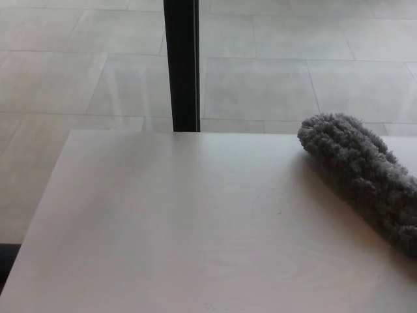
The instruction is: The robot uses its right hand to pick up the duster kept in the middle of the desk and use it to wipe the desk by swiping its surface twice
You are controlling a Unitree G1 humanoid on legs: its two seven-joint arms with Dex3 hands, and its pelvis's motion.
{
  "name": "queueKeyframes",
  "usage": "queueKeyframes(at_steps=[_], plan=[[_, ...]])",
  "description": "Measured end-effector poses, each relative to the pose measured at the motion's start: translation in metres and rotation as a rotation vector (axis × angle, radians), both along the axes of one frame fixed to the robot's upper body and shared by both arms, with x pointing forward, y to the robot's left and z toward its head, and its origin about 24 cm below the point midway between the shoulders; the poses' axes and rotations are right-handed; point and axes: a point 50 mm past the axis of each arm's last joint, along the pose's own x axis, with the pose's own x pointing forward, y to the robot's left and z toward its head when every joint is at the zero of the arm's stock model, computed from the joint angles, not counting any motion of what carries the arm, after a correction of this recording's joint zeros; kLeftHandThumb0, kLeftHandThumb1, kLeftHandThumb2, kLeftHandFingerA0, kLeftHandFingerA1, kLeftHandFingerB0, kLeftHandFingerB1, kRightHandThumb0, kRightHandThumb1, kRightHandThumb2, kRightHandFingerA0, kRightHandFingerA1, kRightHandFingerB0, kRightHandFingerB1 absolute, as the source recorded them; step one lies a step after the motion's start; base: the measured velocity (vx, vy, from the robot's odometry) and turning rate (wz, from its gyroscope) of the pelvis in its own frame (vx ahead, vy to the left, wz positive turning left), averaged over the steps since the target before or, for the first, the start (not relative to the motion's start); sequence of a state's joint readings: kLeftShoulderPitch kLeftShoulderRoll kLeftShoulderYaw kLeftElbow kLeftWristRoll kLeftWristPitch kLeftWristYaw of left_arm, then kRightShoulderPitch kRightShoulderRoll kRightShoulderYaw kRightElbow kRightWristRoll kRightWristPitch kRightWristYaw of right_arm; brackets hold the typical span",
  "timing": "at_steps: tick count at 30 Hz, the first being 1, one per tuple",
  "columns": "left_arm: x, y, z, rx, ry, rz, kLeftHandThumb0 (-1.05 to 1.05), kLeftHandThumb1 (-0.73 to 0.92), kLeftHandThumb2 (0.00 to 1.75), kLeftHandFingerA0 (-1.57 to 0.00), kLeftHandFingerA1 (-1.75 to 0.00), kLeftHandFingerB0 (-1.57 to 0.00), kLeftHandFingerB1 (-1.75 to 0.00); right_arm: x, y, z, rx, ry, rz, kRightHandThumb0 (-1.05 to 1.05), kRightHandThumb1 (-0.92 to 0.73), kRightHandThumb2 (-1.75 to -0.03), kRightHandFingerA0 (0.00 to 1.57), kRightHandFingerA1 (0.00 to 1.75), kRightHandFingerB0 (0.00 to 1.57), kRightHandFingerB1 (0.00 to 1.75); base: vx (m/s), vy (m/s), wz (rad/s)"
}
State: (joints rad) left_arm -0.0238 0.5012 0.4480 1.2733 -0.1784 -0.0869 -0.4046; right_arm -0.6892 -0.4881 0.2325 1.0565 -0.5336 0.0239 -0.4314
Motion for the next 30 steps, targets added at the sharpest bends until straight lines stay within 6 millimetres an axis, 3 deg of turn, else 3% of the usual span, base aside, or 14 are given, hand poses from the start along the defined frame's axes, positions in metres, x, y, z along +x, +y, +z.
queueKeyframes(at_steps=[3,4,5,6,8,10,18,20,21,24,25,27,28,30], plan=[[0.0,0.0,0.0,-0.003,-0.006,0.001,-0.54,0.62,0.59,-0.49,-0.63,-0.55,-0.47,0.002,0.004,0.002,0.001,-0.005,0.024,-0.44,-0.76,-0.66,0.85,1.38,0.58,0.49,0.0,0.0,0.0],[0.001,0.0,0.0,-0.003,-0.007,0.0,-0.55,0.64,0.59,-0.5,-0.62,-0.56,-0.46,0.003,0.005,0.002,0.004,-0.004,0.033,-0.55,-0.81,-0.64,0.64,1.12,0.29,0.3,0.0,0.0,0.0],[0.001,0.0,0.001,-0.002,-0.007,-0.003,-0.55,0.64,0.59,-0.5,-0.61,-0.56,-0.46,0.003,0.007,0.002,0.003,0.006,0.042,-0.64,-0.83,-0.65,0.49,0.96,0.17,0.27,0.0,0.0,0.0],[0.002,0.0,0.001,0.0,-0.006,-0.007,-0.55,0.63,0.6,-0.5,-0.61,-0.54,-0.46,0.004,0.008,0.001,0.0,0.022,0.05,-0.71,-0.65,-0.97,0.3,0.64,0.06,0.36,0.0,0.0,0.0],[0.002,0.0,0.001,0.001,-0.006,-0.01,-0.54,0.63,0.59,-0.49,-0.62,-0.56,-0.46,0.004,0.01,-0.003,-0.004,0.064,0.059,-0.76,-0.65,-0.95,0.15,0.55,0.05,0.31,0.0,0.0,0.0],[0.002,0.0,0.001,0.0,-0.007,-0.009,-0.55,0.62,0.59,-0.48,-0.63,-0.59,-0.48,0.004,0.012,-0.007,-0.01,0.112,0.064,-0.98,-0.7,-1.02,0.0,0.16,0.09,0.14,0.0,0.0,0.0],[0.002,0.0,0.001,-0.003,-0.01,-0.007,-0.56,0.61,0.59,-0.51,-0.64,-0.57,-0.47,0.0,0.012,-0.026,-0.013,0.299,0.043,-1.02,-0.61,-0.86,0.0,0.07,0.03,0.18,0.0,0.0,0.0],[0.002,0.0,0.001,-0.002,-0.009,-0.008,-0.55,0.62,0.59,-0.48,-0.65,-0.56,-0.48,-0.001,0.012,-0.03,-0.004,0.338,0.037,-0.68,-0.53,-0.71,0.0,0.0,0.1,0.3,0.0,0.0,0.0],[0.002,0.0,0.001,-0.001,-0.01,-0.009,-0.54,0.61,0.59,-0.5,-0.68,-0.57,-0.49,-0.002,0.013,-0.033,0.003,0.36,0.034,-0.81,-0.5,-0.79,0.0,0.13,0.15,0.35,0.0,0.0,0.0],[0.003,0.0,0.002,0.0,-0.013,-0.012,-0.54,0.62,0.59,-0.5,-0.67,-0.59,-0.49,-0.003,0.019,-0.041,0.015,0.406,0.039,-0.64,-0.47,-0.81,0.01,0.4,0.12,0.41,0.0,0.0,0.0],[0.003,0.0,0.002,0.0,-0.013,-0.012,-0.54,0.63,0.59,-0.48,-0.65,-0.56,-0.48,-0.003,0.02,-0.043,0.014,0.416,0.042,-0.45,-0.59,-0.58,0.6,0.82,0.37,0.33,0.0,0.0,0.0],[0.003,0.0,0.002,0.0,-0.013,-0.014,-0.54,0.63,0.59,-0.48,-0.65,-0.56,-0.48,-0.002,0.024,-0.045,0.01,0.414,0.052,-0.45,-0.59,-0.58,0.6,0.82,0.37,0.33,0.0,0.0,0.0],[0.003,0.0,0.002,-0.001,-0.013,-0.016,-0.54,0.64,0.59,-0.51,-0.66,-0.58,-0.48,-0.001,0.026,-0.044,0.004,0.398,0.061,-0.4,-0.6,-0.58,0.9,1.26,0.48,0.38,0.0,0.0,0.0],[0.003,0.001,0.002,0.001,-0.012,-0.018,-0.53,0.63,0.59,-0.5,-0.68,-0.56,-0.5,0.001,0.03,-0.041,-0.016,0.356,0.082,-0.25,-0.59,-0.6,0.9,1.47,0.67,0.47,0.0,0.0,0.0]])
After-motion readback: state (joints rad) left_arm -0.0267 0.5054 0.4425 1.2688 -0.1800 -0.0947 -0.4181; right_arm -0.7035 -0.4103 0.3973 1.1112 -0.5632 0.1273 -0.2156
